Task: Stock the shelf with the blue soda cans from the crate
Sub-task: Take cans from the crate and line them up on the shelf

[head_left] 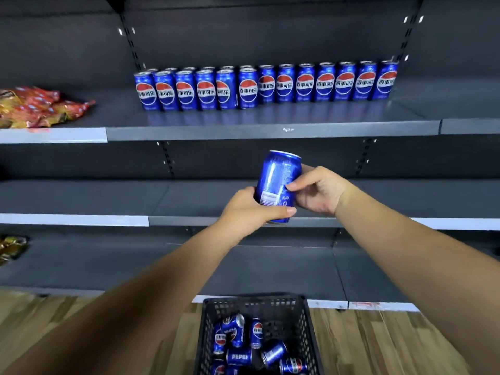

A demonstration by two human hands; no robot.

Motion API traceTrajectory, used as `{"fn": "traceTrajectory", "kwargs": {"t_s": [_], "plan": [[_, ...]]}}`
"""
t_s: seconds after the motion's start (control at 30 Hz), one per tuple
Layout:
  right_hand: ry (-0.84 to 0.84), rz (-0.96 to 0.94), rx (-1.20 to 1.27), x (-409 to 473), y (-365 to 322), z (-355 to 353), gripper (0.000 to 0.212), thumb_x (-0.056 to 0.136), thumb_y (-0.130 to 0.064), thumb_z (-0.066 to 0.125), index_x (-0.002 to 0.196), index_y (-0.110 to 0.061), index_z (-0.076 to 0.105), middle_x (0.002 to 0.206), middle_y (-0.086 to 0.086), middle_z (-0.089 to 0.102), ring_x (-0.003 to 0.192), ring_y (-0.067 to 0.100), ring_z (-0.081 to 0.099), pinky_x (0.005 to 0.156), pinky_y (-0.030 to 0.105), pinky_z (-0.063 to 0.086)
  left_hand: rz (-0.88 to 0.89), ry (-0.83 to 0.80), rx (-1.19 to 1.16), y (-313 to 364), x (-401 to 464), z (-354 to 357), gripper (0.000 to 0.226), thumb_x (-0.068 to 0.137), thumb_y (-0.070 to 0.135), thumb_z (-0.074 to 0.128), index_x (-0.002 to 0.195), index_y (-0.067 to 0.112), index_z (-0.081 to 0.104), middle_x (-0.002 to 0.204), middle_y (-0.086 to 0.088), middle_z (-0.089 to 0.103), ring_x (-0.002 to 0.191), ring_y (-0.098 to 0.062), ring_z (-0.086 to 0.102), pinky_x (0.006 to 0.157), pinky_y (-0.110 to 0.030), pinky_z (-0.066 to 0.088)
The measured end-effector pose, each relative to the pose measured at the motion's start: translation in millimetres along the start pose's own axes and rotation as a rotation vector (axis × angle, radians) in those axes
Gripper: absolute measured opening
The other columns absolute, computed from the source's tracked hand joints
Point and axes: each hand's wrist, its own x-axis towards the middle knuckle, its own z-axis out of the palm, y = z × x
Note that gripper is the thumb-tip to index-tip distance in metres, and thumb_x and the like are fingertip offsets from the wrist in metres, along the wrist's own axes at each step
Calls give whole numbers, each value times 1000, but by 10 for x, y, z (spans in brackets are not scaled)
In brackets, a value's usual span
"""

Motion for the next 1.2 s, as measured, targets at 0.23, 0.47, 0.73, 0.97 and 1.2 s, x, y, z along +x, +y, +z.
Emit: {"fn": "traceTrajectory", "kwargs": {"t_s": [0.23,0.47,0.73,0.97,1.2], "plan": [[126,-71,-53,45,-99,115,61,51,15,55,110,0,59,92,16,66,83,30,66,73,38,58,-9,319,396,176,46,114,64,59,51,81,102,17,49,102,3,60,96,-19,60,78,-32,49],[341,-130,-96,217,-84,246,86,50,-1,82,129,4,46,111,24,64,84,31,68,63,38,56,15,344,488,152,119,119,68,63,51,80,99,15,36,107,-1,52,98,-23,57,73,-34,47],[291,-115,-202,247,-207,277,49,70,-11,76,113,-14,54,98,8,69,85,25,66,80,40,55,19,268,142,137,220,-21,59,55,46,83,100,20,55,93,6,66,87,-14,64,79,-34,53],[265,-73,-65,271,-242,254,56,80,-23,68,129,-4,49,115,16,64,93,26,65,72,36,58,91,158,-76,101,236,-57,40,68,26,83,99,21,58,93,5,68,85,-13,65,84,-33,52],[359,-46,-187,382,-263,448,62,74,-32,76,125,-6,54,96,9,69,77,23,68,67,32,55,139,248,71,113,170,-17,62,63,33,84,107,18,44,94,6,63,86,-12,63,74,-30,51]]}}
